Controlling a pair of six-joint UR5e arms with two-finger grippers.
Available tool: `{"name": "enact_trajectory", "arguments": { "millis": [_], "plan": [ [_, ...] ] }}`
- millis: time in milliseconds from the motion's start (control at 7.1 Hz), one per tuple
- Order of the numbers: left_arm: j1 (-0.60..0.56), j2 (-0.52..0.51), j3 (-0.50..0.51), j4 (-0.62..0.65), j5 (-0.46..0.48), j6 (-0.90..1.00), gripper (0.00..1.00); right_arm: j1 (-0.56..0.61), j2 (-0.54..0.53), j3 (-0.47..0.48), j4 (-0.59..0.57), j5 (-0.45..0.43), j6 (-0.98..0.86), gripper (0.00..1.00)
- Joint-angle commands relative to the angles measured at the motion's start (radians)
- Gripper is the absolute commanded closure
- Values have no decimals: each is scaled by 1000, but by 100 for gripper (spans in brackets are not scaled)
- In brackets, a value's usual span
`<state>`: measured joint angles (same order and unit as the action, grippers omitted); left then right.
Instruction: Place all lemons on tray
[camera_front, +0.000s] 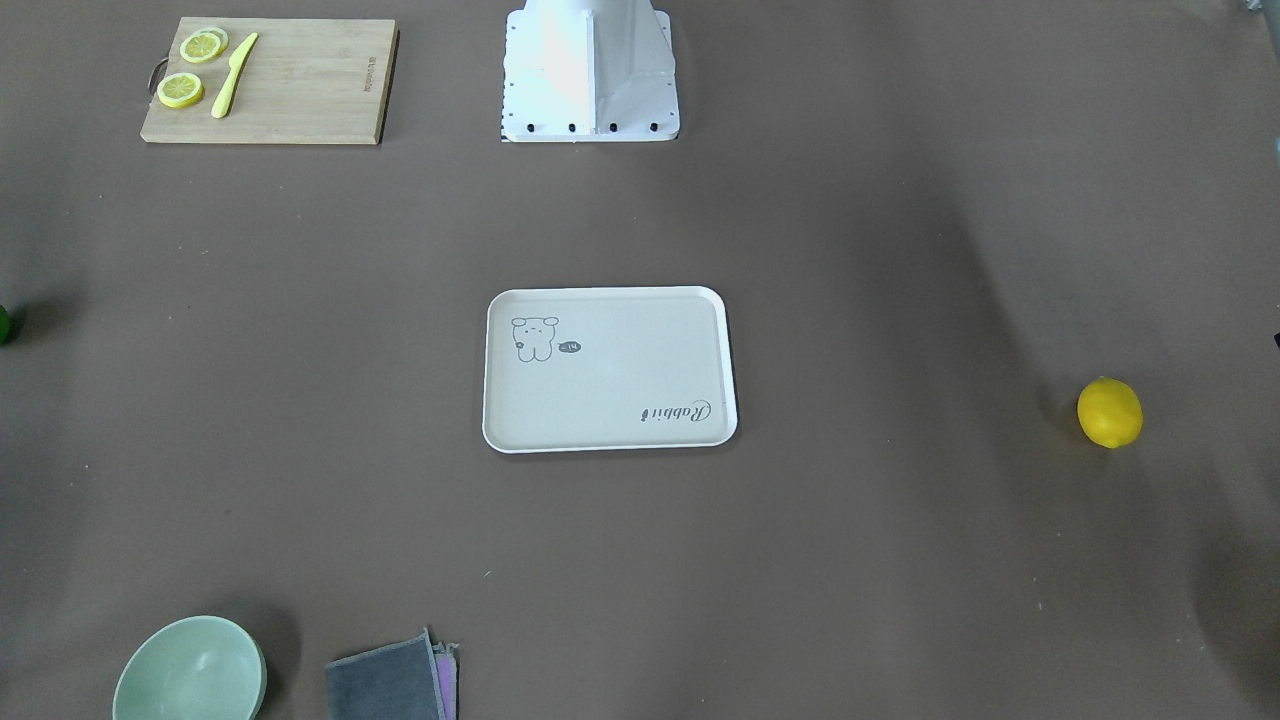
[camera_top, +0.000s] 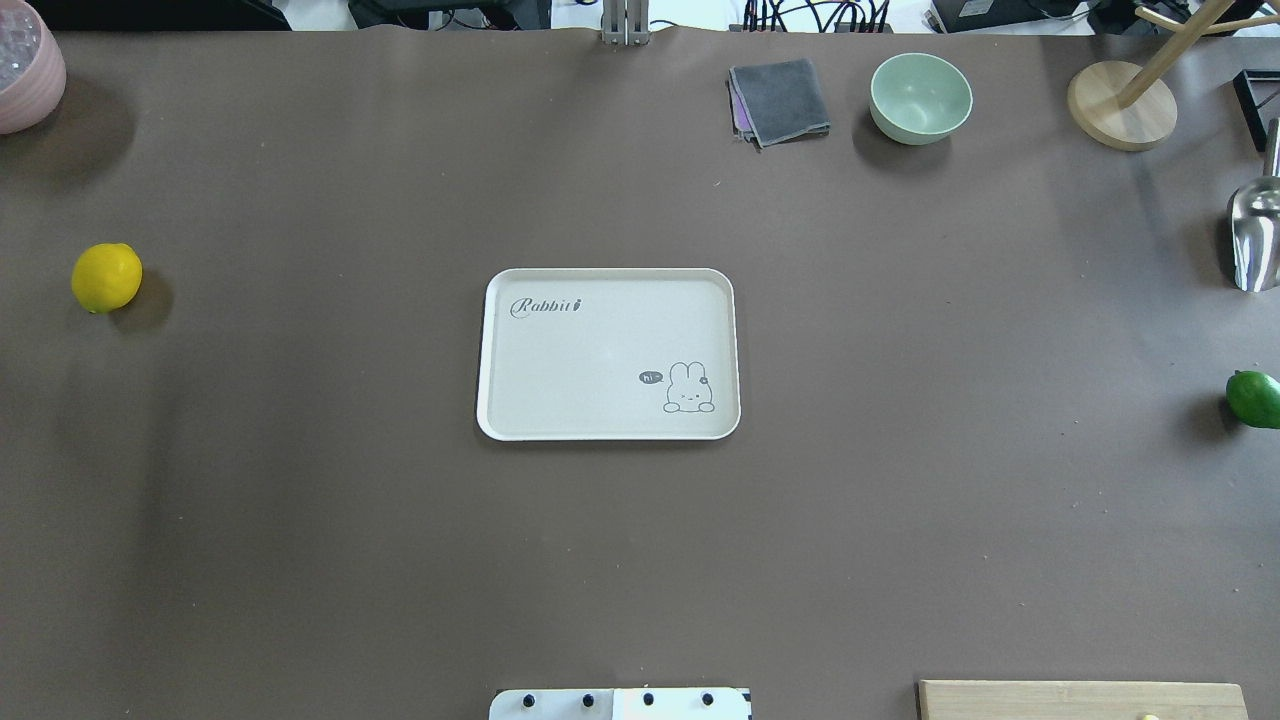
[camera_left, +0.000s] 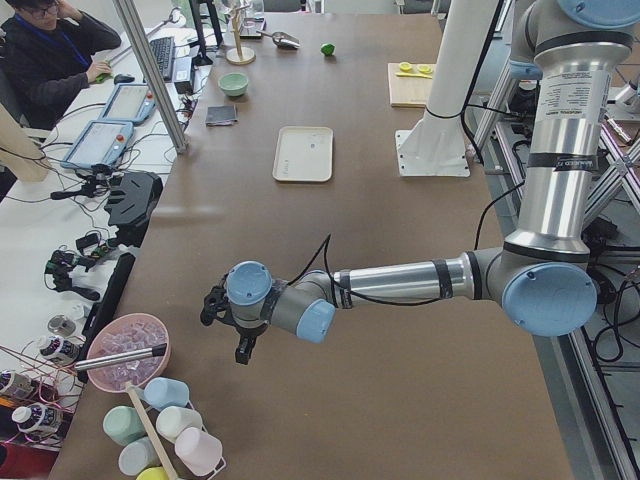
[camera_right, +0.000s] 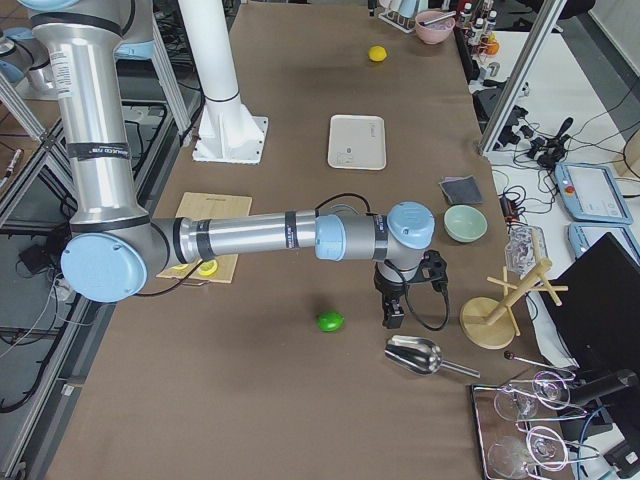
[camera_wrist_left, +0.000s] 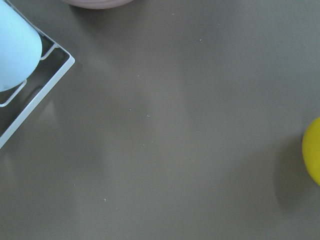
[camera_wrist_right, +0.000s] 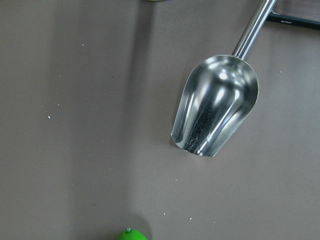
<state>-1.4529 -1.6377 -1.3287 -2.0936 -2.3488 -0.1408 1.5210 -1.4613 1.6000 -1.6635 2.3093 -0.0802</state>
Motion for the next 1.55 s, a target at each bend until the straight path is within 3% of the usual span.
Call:
{"name": "enact_trajectory", "arguments": {
  "millis": [0,423,704,986,1408],
  "plan": [
    [3,5,-6,3,6,0,2,-1,-4,0,1,-1,-7,0],
    [3,6,3,3,8,-2,2,-1,-4,14,2,-4,-9,0],
    [5,1,28,1,6,-11,2,-8,-4,101,-11,-79,-6,0],
    [3,7,28,-8,-1,-10,2,-18,-4,25,-2,15,5,0],
    [2,6,22,-11,3,-11,2,-18,-30,47,1,73,3,0]
  ]
}}
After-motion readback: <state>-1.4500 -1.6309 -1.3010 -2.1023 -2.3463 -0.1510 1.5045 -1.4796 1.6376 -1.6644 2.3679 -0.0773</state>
